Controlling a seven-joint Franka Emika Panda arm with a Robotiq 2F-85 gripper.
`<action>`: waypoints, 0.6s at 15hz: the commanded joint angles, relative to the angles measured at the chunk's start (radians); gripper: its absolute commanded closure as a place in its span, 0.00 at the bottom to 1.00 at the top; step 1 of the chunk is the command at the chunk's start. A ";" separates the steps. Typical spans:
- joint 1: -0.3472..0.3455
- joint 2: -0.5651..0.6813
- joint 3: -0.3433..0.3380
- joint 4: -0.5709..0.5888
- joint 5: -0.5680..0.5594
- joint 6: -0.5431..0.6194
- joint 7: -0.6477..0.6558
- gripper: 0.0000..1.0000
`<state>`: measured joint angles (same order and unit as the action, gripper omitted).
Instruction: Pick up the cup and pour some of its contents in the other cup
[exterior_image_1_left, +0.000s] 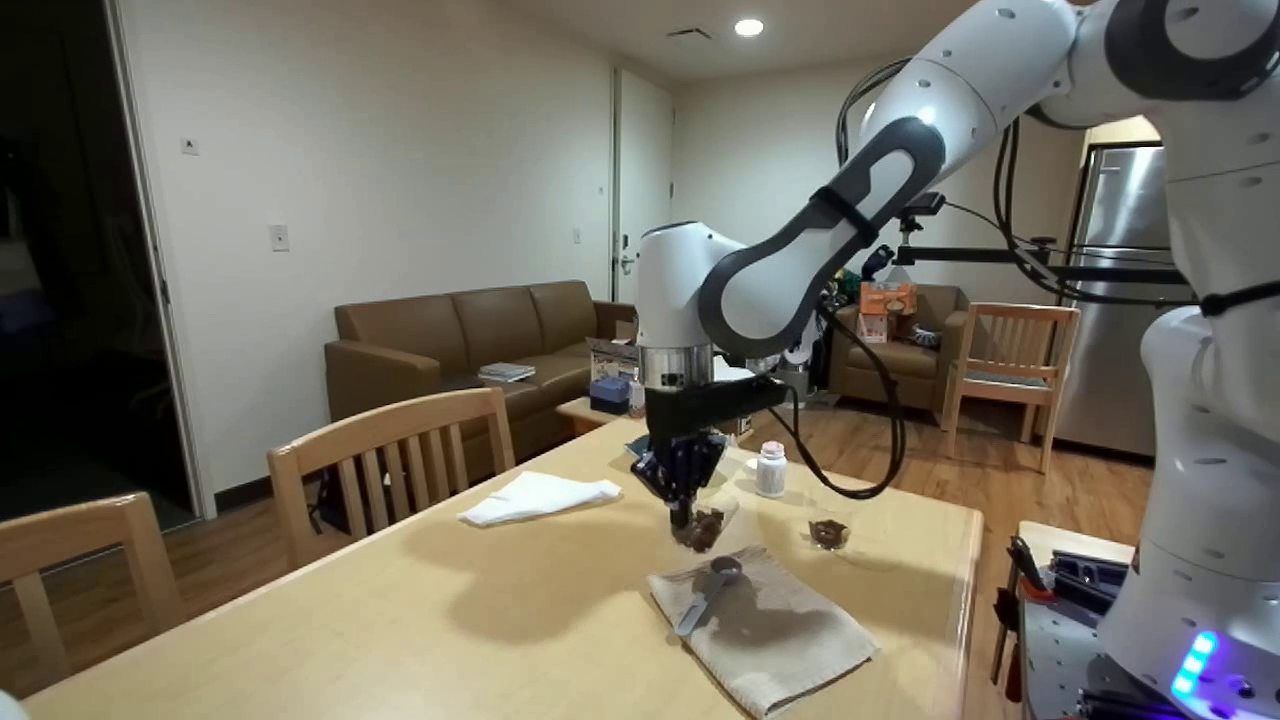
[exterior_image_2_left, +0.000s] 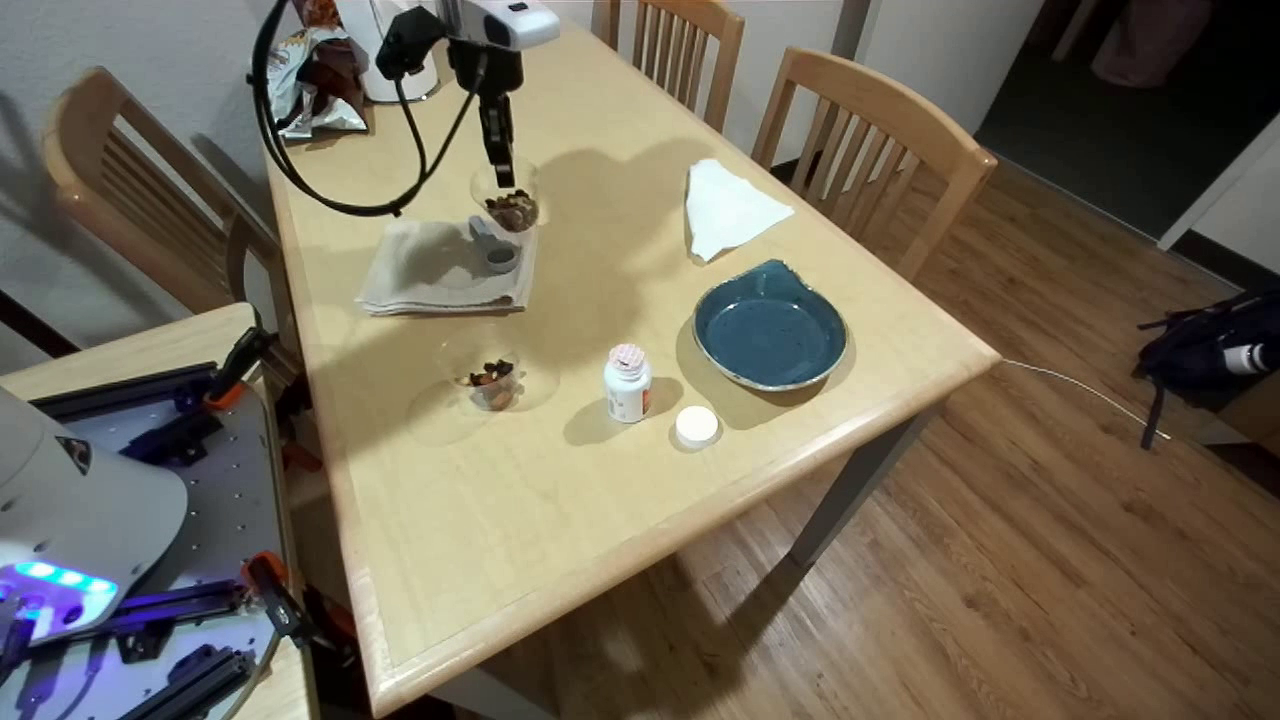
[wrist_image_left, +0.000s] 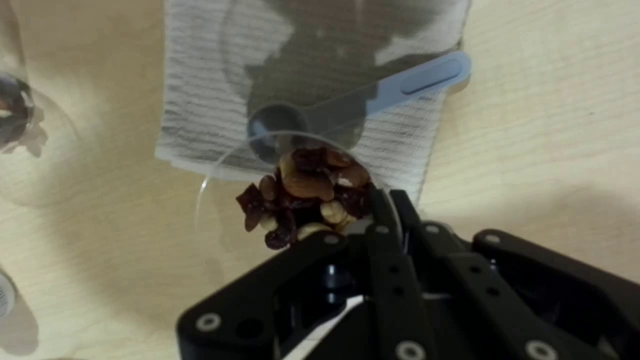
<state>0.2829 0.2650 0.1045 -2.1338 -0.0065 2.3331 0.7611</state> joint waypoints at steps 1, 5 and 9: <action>-0.083 -0.080 0.052 -0.052 0.254 0.020 -0.172 0.95; -0.126 -0.190 0.033 -0.121 0.469 0.014 -0.260 0.95; -0.151 -0.312 0.001 -0.232 0.502 0.019 -0.228 0.95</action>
<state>0.1540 0.0670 0.1151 -2.2542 0.4681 2.3371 0.5350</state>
